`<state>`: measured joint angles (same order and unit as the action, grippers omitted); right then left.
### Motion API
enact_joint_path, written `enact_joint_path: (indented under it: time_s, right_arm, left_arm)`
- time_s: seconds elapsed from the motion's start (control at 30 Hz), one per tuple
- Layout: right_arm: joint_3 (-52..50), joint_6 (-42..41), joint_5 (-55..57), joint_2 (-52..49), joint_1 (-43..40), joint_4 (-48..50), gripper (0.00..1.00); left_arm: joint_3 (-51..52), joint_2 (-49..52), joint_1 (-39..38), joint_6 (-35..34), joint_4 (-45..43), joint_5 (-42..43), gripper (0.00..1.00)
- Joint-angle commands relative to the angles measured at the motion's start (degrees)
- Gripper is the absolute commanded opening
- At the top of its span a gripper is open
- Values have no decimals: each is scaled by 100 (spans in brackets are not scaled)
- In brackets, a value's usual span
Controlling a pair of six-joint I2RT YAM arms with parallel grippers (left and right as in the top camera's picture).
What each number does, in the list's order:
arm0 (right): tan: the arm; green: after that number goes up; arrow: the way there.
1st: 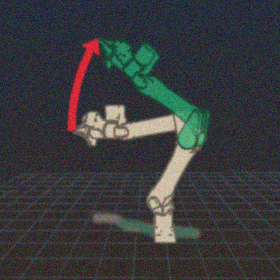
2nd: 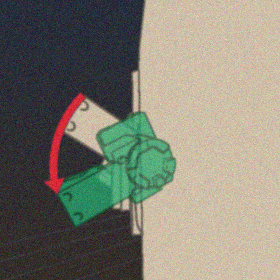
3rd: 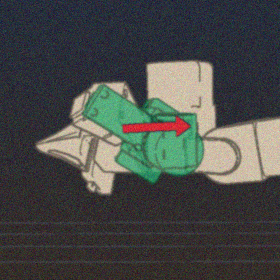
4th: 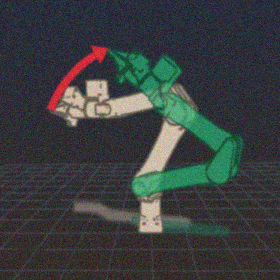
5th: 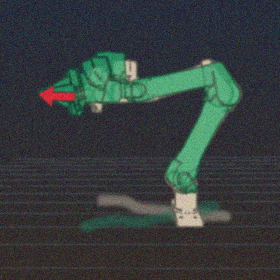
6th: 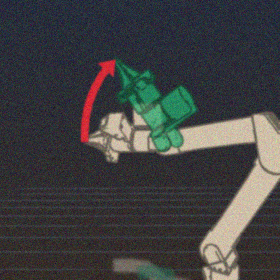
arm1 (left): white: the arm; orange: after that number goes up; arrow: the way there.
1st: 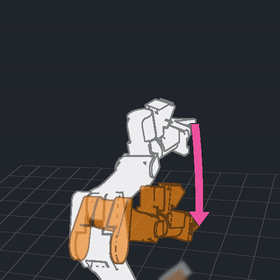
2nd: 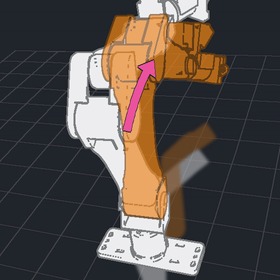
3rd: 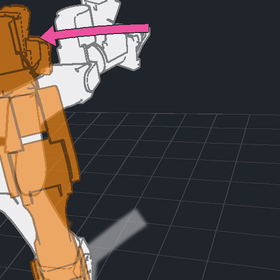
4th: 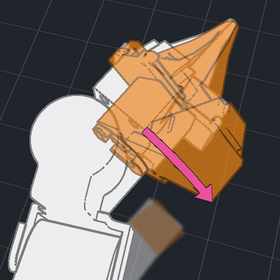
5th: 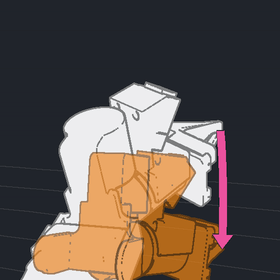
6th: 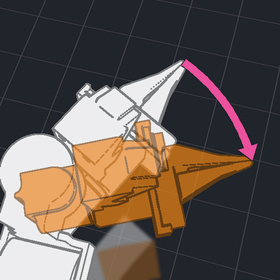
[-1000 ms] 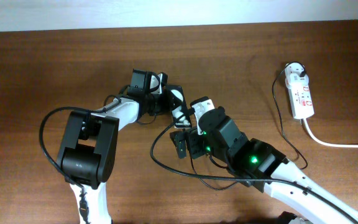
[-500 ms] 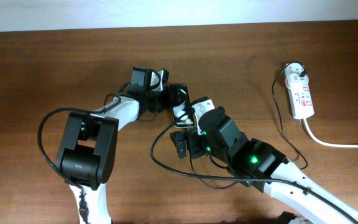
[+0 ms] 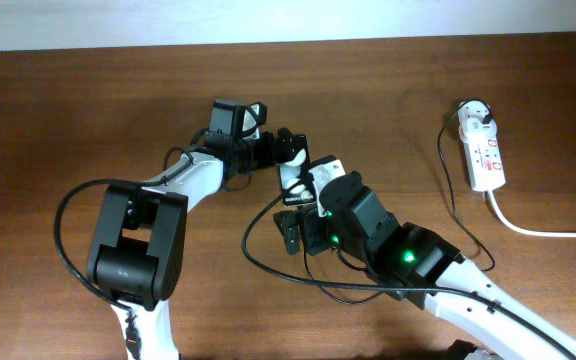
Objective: Plug charger to phone and switch on socket
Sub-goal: 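Set the phone flat on the table, open left gripper and withdraw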
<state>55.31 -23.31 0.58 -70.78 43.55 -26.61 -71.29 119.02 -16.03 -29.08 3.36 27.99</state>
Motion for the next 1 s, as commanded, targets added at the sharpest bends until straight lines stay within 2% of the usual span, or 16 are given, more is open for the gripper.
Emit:
enact_joint_path:
  time_s: [0.0,0.2,0.47,0.5,0.57,0.7,0.77,0.87,0.97]
  right_arm:
    - [85,39,7,-26,-11,17,99]
    - [85,39,7,-26,-11,17,99]
    - [85,39,7,-26,-11,20,99]
    - [85,39,7,-26,-11,17,99]
    - [85,39,7,-26,-11,20,99]
    - [85,39,7,-26,-11,20,99]
    - [85,39,7,-26,-11,17,99]
    - [85,39,7,-26,-11,22,99]
    - [85,39,11,-26,-11,273,99]
  left_arm:
    - [179,258,160,76,188,-874,99]
    - [179,2,651,76,555,-874,99]
    - [179,-1456,1060,745,1346,-925,99]
    - [179,-1644,1058,817,1486,-1086,99]
    - [179,-2406,1058,820,2149,-2297,99]
    - [179,-3519,1056,822,3110,-3644,99]
    - [179,-4207,1056,1137,3626,-3971,99]
    - [179,-4962,1056,1556,4148,-3995,99]
    - [179,-5812,1058,1596,4640,-4815,99]
